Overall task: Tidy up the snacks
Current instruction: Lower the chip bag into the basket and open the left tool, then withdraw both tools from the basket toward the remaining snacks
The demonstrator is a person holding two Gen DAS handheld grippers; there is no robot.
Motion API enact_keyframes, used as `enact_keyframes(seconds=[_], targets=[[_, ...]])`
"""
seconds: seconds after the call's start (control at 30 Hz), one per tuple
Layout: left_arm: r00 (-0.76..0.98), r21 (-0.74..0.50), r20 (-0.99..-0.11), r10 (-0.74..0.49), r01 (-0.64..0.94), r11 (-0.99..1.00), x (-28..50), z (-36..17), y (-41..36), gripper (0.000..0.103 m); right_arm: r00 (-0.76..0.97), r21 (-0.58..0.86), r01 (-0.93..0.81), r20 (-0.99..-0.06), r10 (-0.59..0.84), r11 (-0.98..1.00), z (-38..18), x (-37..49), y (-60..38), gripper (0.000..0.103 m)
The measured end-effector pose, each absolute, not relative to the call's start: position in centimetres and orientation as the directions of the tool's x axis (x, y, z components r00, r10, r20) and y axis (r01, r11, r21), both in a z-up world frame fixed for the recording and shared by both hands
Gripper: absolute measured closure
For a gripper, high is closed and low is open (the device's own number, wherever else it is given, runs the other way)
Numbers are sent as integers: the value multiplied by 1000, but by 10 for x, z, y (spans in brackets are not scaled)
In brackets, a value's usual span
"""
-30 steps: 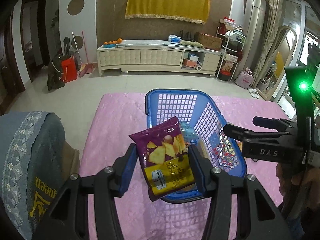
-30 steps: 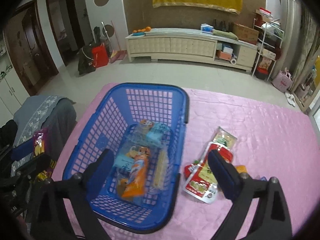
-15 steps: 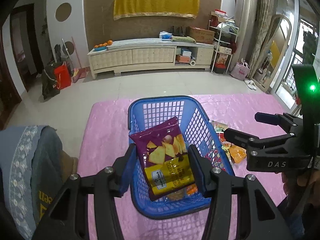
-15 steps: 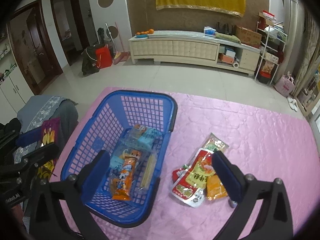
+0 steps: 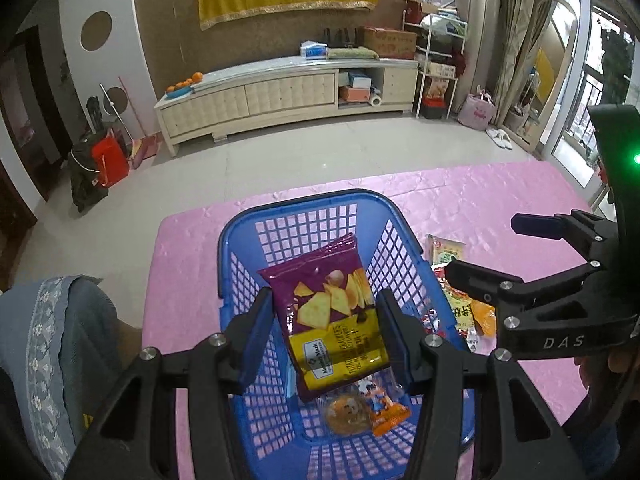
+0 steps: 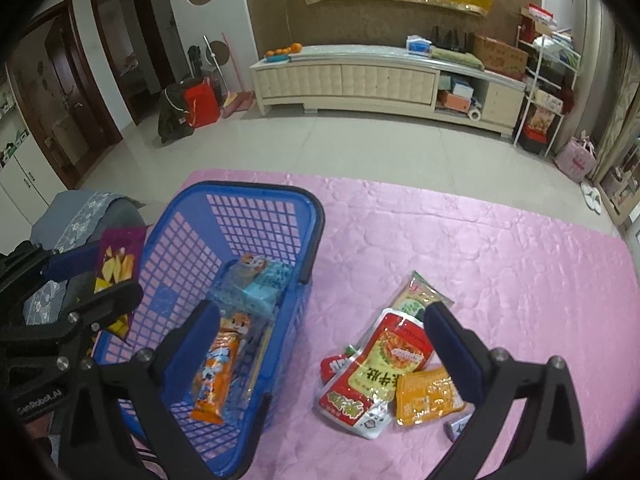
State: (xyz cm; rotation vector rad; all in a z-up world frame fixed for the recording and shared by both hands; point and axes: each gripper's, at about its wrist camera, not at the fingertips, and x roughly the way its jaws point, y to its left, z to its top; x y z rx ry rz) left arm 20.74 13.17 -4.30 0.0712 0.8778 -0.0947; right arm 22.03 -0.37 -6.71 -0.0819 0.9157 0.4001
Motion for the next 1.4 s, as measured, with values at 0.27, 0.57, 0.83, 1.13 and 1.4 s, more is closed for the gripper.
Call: enact_keyframes(seconds=[0.27,0.57,0.83,1.13,1.4], targets=[[612,30,-790,-45,111,993,233,-56,137,54,515,125,-377,-795,320,918,-79,241,-1,0],[615,27,-787,-43,104,994,248,-58,143,54,511,120,-381,-799,317,917,-81,254,3,0],[618,-9,-784,-64,92,996,253,-62,150,49,498,98,-398,-811,305,912,-84,272,22,0],[637,-7,-769,-55,77,997,237,-50,152,33,509,103,-395,-803,311,913,-74,260,13,0],[662,6,-746,-72,114,993,200,-19,132,30,546,108,-391,-773,324,914,-38,229,-10,0]])
